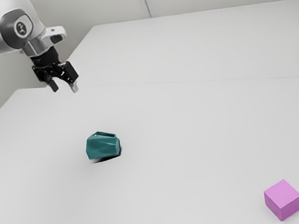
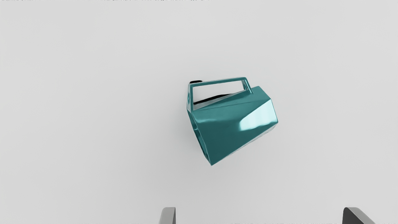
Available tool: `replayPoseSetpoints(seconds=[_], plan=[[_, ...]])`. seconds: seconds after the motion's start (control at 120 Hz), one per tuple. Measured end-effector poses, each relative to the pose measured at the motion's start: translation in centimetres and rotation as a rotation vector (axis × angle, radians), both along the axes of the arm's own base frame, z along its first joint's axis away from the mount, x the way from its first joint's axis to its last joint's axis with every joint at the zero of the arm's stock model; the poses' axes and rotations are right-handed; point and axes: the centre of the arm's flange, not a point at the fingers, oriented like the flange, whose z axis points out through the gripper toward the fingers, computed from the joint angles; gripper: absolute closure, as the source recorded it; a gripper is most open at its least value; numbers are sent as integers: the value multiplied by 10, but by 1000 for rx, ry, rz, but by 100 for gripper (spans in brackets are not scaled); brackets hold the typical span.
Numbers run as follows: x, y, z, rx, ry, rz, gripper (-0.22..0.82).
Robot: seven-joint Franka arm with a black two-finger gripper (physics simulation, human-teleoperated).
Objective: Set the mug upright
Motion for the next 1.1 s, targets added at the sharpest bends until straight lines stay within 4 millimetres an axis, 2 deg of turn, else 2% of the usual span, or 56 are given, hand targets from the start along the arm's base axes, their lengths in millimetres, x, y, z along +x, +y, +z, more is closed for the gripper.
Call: replayPoseSetpoints(seconds=[0.092, 0.183, 0.225, 0.258, 0.325, 0.383, 0.517, 0.667, 0.783, 0.992, 1.1], plan=[[-2, -1, 3, -3, -13, -9, 2], [-27, -8, -9, -28, -31, -24, 2], [-37, -5, -17, -37, -44, -19, 2], [-49, 7, -28, -44, -56, 3, 2], [-75, 46, -50, -74, -93, 80, 2], [-93, 70, -74, -158, -132, 142, 2], [-115, 98, -111, -373, -271, 221, 2], [-120, 115, -144, -495, -409, 217, 2], [-117, 125, -181, -528, -461, 186, 2], [-119, 123, -226, -552, -546, 82, 2], [-128, 117, -241, -551, -580, 16, 2]])
